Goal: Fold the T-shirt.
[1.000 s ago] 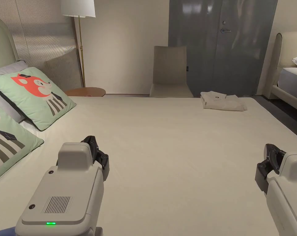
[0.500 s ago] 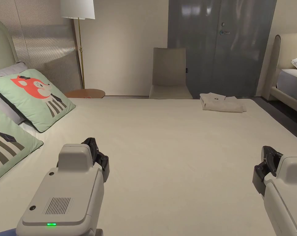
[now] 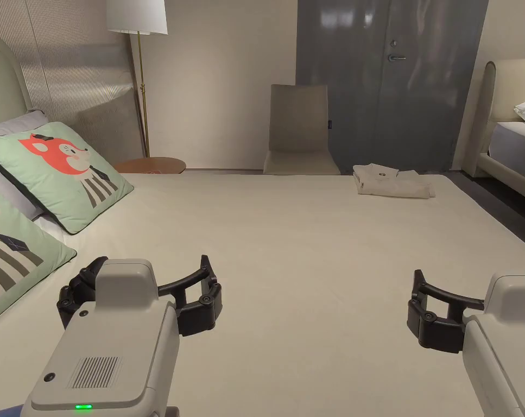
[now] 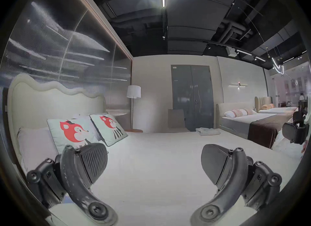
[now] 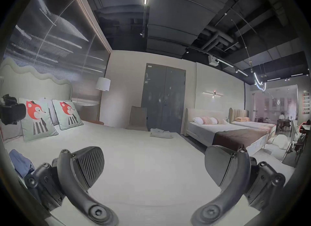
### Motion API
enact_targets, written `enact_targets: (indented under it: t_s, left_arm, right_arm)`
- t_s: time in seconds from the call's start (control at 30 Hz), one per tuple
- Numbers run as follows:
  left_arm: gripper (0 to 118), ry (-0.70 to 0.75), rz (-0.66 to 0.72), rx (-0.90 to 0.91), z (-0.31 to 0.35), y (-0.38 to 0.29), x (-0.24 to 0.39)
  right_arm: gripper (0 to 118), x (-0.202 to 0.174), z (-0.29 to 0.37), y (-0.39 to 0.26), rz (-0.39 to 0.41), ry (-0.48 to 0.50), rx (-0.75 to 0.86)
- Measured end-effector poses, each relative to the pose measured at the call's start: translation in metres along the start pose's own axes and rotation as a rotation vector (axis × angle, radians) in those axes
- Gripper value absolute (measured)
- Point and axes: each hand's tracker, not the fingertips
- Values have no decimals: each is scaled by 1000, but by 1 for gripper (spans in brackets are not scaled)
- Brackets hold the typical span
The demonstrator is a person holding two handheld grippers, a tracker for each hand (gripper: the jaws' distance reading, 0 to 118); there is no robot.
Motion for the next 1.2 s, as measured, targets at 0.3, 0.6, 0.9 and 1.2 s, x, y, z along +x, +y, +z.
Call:
enact_targets:
  t_s: [0.3, 0.6, 0.9, 1.2]
  left_arm:
    - [111, 19, -5, 18, 3, 3, 0]
    - [111, 20, 5, 33, 6, 4, 0]
    - [111, 27, 6, 27, 7, 3, 0]
    - [111, 32, 7, 25, 8, 4, -1]
  right_arm:
    - [118, 2, 2, 4, -23, 6, 10]
    - [118, 2, 3, 3, -30, 9, 29]
    - [118, 3, 5, 3, -28, 8, 26]
    - [118, 1, 5, 3, -13, 16, 33]
